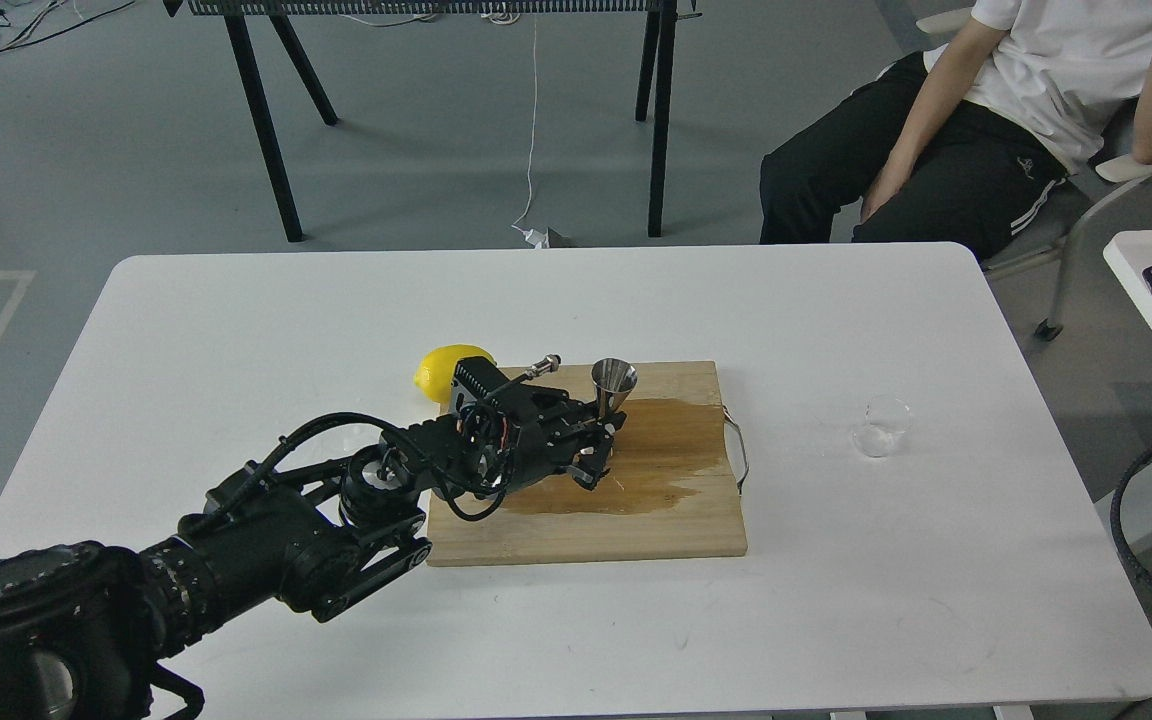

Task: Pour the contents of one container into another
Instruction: 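Lower the jigger onto the board center and open the left gripper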

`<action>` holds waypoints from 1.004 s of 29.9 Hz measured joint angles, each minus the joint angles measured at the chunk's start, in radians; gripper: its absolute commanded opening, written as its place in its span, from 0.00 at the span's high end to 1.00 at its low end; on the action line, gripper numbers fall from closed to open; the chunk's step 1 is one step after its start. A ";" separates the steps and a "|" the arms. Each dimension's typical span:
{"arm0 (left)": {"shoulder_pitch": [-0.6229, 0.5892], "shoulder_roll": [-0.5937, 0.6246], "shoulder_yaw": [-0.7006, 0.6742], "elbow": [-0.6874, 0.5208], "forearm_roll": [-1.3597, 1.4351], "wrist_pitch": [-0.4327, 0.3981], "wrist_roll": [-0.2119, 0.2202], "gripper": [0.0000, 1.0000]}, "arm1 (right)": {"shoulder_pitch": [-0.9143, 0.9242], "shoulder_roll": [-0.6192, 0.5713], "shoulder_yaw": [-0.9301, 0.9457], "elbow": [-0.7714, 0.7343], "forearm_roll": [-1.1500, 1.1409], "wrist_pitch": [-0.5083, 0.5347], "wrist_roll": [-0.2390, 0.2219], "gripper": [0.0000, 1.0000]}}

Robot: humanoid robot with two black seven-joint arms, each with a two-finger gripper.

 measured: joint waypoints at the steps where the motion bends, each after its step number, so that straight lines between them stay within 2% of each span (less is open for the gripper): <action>1: 0.000 0.000 0.000 0.000 0.000 0.000 0.001 0.88 | 0.000 0.000 0.000 0.000 0.000 0.000 0.000 0.00; 4: 0.000 0.000 0.000 0.001 0.000 0.000 0.003 0.85 | -0.001 0.000 0.000 0.000 0.000 0.000 0.000 0.00; 10: 0.002 0.001 -0.001 0.001 0.000 0.000 0.036 0.84 | -0.001 0.000 0.001 0.000 0.000 0.000 0.000 0.00; 18: 0.002 0.004 0.002 0.001 0.000 0.000 0.038 0.80 | -0.001 0.000 0.008 -0.002 0.002 0.002 0.002 0.00; 20: 0.002 0.004 0.002 0.001 0.000 -0.001 0.038 0.75 | -0.001 0.000 0.011 -0.002 0.002 0.002 0.002 0.00; 22: 0.002 0.004 0.002 0.001 0.000 -0.001 0.038 0.63 | -0.001 0.000 0.014 -0.002 0.002 0.002 0.002 0.00; 23: 0.002 0.004 0.002 0.000 0.000 -0.001 0.038 0.61 | -0.001 0.000 0.015 -0.002 0.002 0.002 0.002 0.00; 30: 0.003 0.004 0.001 -0.003 0.000 -0.001 0.036 0.60 | -0.001 0.000 0.015 -0.002 0.004 0.002 0.002 0.00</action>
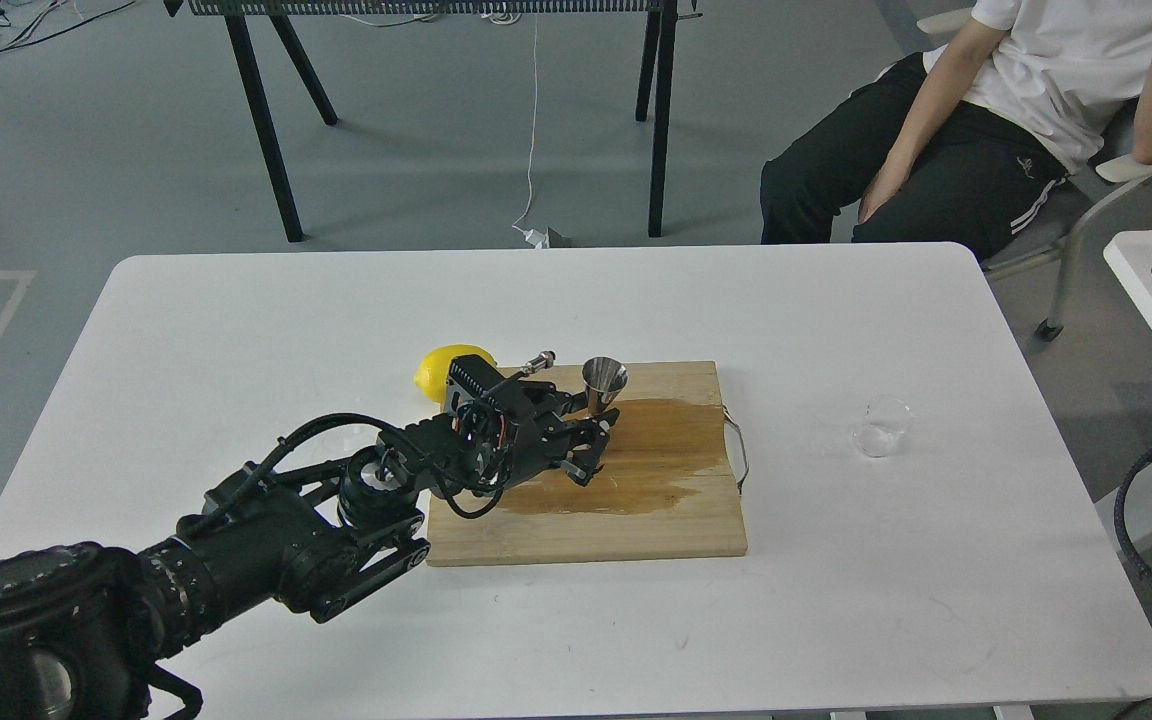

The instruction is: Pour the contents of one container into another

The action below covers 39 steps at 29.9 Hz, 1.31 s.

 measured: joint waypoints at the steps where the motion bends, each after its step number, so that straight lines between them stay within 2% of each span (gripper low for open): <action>1: 0.001 0.000 0.000 0.000 0.000 0.000 0.000 0.60 | 0.000 0.000 0.000 0.000 0.000 0.000 0.000 0.00; 12: 0.004 0.013 0.003 -0.015 0.000 0.004 -0.009 0.43 | 0.000 0.000 0.001 0.000 0.000 0.000 0.000 0.00; 16: 0.007 0.024 0.009 -0.023 0.000 0.006 -0.014 0.31 | 0.000 0.000 0.001 0.000 0.000 0.000 0.000 0.00; 22: 0.017 0.102 0.010 -0.141 0.000 -0.023 -0.023 0.28 | 0.000 0.002 0.002 0.000 0.000 0.000 0.000 0.00; 26: 0.022 0.151 0.010 -0.173 0.000 -0.048 -0.025 0.27 | 0.000 0.002 0.002 0.000 0.000 0.000 0.000 0.00; 29: 0.026 0.196 0.008 -0.193 0.000 -0.044 -0.045 0.27 | 0.000 0.002 0.004 0.001 0.000 0.000 0.000 0.00; 32: 0.042 0.274 -0.002 -0.260 0.000 -0.032 -0.072 0.26 | 0.000 0.002 0.005 0.001 0.000 0.000 0.000 0.00; 35: 0.071 0.374 -0.030 -0.356 0.000 -0.027 -0.081 0.16 | 0.000 0.001 0.004 0.005 0.000 0.001 0.000 0.00; 39: 0.139 0.499 -0.143 -0.513 0.000 -0.023 -0.082 0.04 | -0.006 -0.001 -0.004 0.031 0.000 0.013 -0.001 0.00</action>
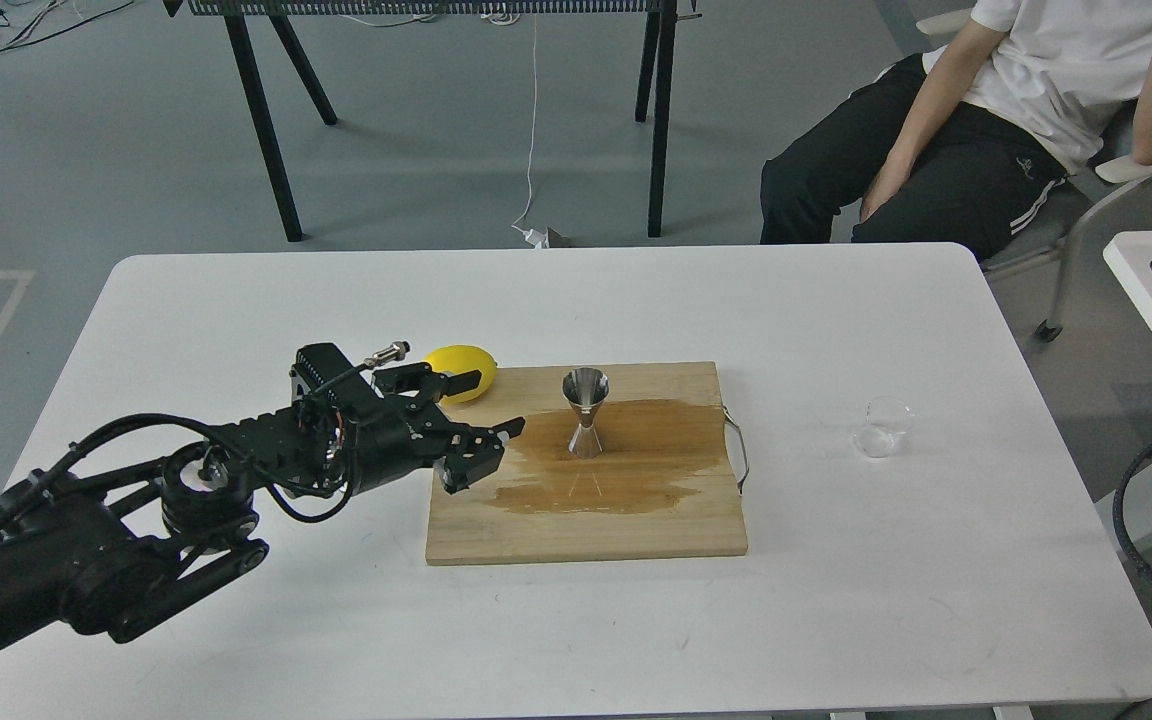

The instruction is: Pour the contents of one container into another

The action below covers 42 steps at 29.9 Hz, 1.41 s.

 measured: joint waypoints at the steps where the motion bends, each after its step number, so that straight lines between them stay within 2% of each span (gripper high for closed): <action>1: 0.018 0.027 -0.036 -0.035 0.000 0.000 -0.001 0.03 | -0.001 -0.001 -0.001 0.005 0.000 0.004 0.000 0.00; 6: 0.044 0.107 -0.114 -0.094 -0.087 -0.004 -0.037 0.01 | -0.004 -0.012 0.002 0.007 -0.002 0.011 0.001 0.00; 11: 0.039 0.122 -0.186 -0.082 -0.358 0.003 -0.159 0.01 | -0.016 -0.035 0.005 -0.045 -0.004 0.011 0.004 0.00; 13: 0.039 0.117 -0.222 -0.065 -0.460 0.004 -0.186 0.00 | -0.019 -0.042 0.005 -0.068 -0.002 0.011 -0.001 0.01; 15: 0.043 0.113 -0.257 -0.046 -0.597 0.003 -0.195 0.00 | -0.021 -0.044 0.000 -0.080 0.001 0.011 -0.013 0.01; 18: 0.040 0.112 -0.281 -0.023 -0.839 -0.008 -0.196 0.00 | -0.054 -0.043 -0.006 -0.072 0.041 0.011 -0.047 0.00; 20: 0.027 0.111 -0.286 -0.009 -1.016 -0.028 -0.197 0.00 | -0.097 -0.041 -0.011 -0.043 0.113 0.011 -0.085 0.00; 24: 0.002 0.090 -0.294 0.027 -1.385 -0.111 -0.202 0.00 | -0.174 -0.040 -0.013 0.043 0.243 0.011 -0.158 0.00; 29: 0.000 0.062 -0.342 0.142 -1.825 -0.307 -0.206 0.00 | -0.289 -0.032 -0.016 0.223 0.384 -0.003 -0.187 0.00; 34: -0.002 0.006 -0.428 0.363 -2.091 -0.520 -0.201 0.00 | -0.412 0.029 -0.023 0.398 0.434 -0.055 -0.190 0.00; 37: -0.011 -0.012 -0.493 0.502 -2.196 -0.595 -0.169 0.00 | -0.461 0.094 -0.025 0.433 0.435 -0.067 -0.186 0.00; 40: -0.028 -0.032 -0.515 0.615 -2.285 -0.609 -0.096 0.00 | -0.505 0.158 -0.027 0.439 0.429 -0.069 -0.184 0.00; 42: -0.031 -0.038 -0.517 0.666 -2.317 -0.611 -0.065 0.00 | -0.524 0.180 -0.029 0.438 0.425 -0.070 -0.183 0.00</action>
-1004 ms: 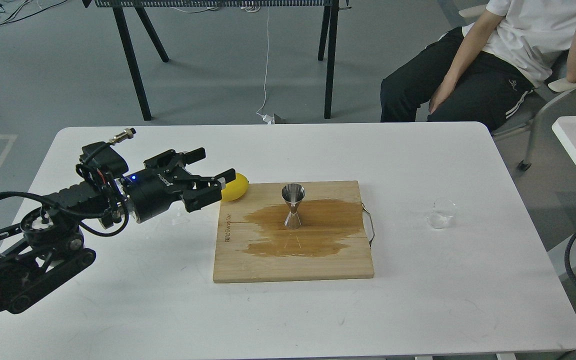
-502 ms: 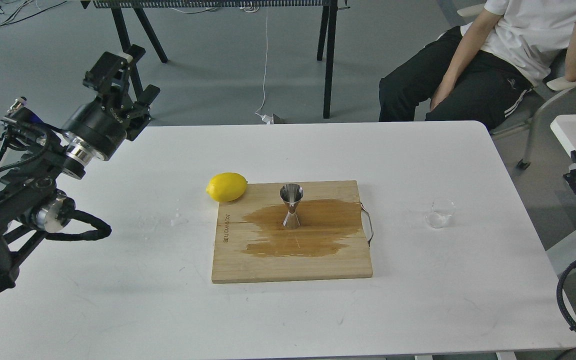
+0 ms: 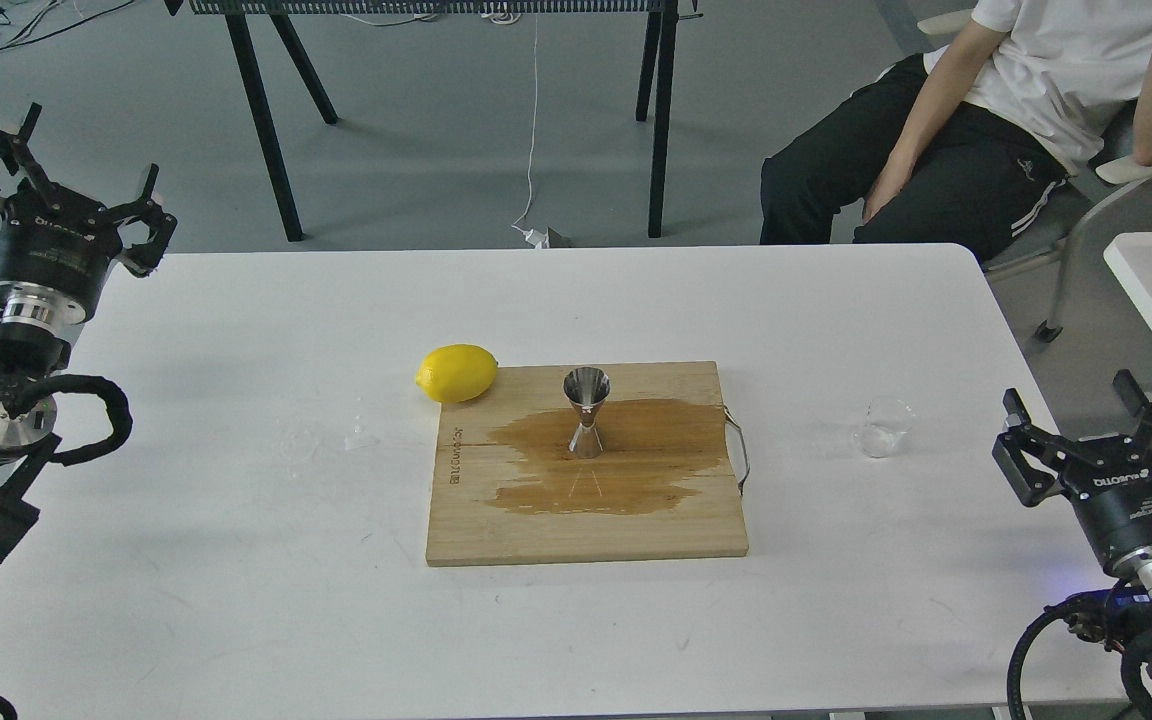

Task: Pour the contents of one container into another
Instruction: 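Raise the right gripper and move it toward the board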

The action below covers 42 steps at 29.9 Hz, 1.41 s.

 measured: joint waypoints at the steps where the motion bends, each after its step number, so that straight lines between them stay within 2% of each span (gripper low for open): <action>1: 0.000 -0.004 0.000 0.022 -0.008 0.000 0.008 0.00 | -0.007 0.006 -0.001 -0.003 -0.001 0.000 0.002 0.00; 10: -0.008 -0.077 0.008 0.058 -0.018 -0.001 0.011 0.00 | 0.008 0.067 -0.053 -0.051 -0.005 -0.032 -0.001 0.00; 18: -0.016 -0.090 0.013 0.058 -0.013 -0.001 0.018 0.00 | 0.096 0.085 -0.093 -0.147 -0.004 -0.126 -0.007 0.00; 28: -0.030 -0.090 0.012 0.055 -0.013 -0.001 0.016 0.00 | 0.234 0.129 -0.121 -0.209 -0.007 -0.374 0.000 0.00; 42: -0.037 -0.087 0.013 0.055 -0.013 -0.001 0.014 0.00 | 0.367 0.182 -0.174 -0.351 -0.013 -0.410 0.002 0.01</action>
